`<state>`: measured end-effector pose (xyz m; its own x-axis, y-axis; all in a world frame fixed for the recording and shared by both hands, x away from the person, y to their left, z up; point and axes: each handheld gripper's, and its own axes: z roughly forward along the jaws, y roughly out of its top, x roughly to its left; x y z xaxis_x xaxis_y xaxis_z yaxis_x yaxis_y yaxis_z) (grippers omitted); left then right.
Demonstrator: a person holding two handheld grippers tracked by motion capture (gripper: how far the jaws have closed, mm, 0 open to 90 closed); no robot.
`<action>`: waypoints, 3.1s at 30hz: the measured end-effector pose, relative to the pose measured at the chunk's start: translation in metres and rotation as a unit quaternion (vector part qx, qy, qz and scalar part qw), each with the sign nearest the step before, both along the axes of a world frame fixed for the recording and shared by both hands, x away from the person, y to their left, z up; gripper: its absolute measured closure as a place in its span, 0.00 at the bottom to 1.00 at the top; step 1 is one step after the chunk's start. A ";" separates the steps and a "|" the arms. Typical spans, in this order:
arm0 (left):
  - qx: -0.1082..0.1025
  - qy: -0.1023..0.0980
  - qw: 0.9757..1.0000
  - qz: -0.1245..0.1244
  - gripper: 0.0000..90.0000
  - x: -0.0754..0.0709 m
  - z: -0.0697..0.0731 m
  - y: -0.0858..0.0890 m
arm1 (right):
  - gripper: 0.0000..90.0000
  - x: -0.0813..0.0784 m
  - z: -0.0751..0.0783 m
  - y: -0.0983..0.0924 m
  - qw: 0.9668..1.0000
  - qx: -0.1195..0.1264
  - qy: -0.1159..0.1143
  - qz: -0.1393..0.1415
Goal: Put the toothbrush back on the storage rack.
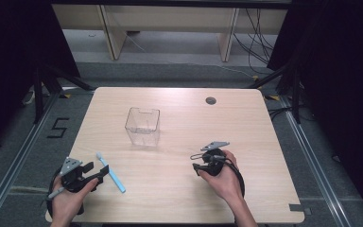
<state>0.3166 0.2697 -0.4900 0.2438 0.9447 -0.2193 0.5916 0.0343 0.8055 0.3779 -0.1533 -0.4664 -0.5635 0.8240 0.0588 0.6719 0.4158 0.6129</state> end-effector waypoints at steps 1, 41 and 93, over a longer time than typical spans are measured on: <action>0.003 0.008 1.000 0.000 0.36 0.001 0.002 -0.001 | 0.49 0.000 0.001 -0.001 1.000 0.002 0.003 -0.009; 0.101 0.271 0.957 0.025 0.38 0.063 0.013 -0.035 | 0.46 -0.004 0.004 -0.013 0.998 0.025 0.044 -0.037; 0.178 0.359 0.916 -0.015 0.51 0.080 0.007 -0.046 | 0.46 -0.003 0.000 -0.013 0.998 0.023 0.046 -0.024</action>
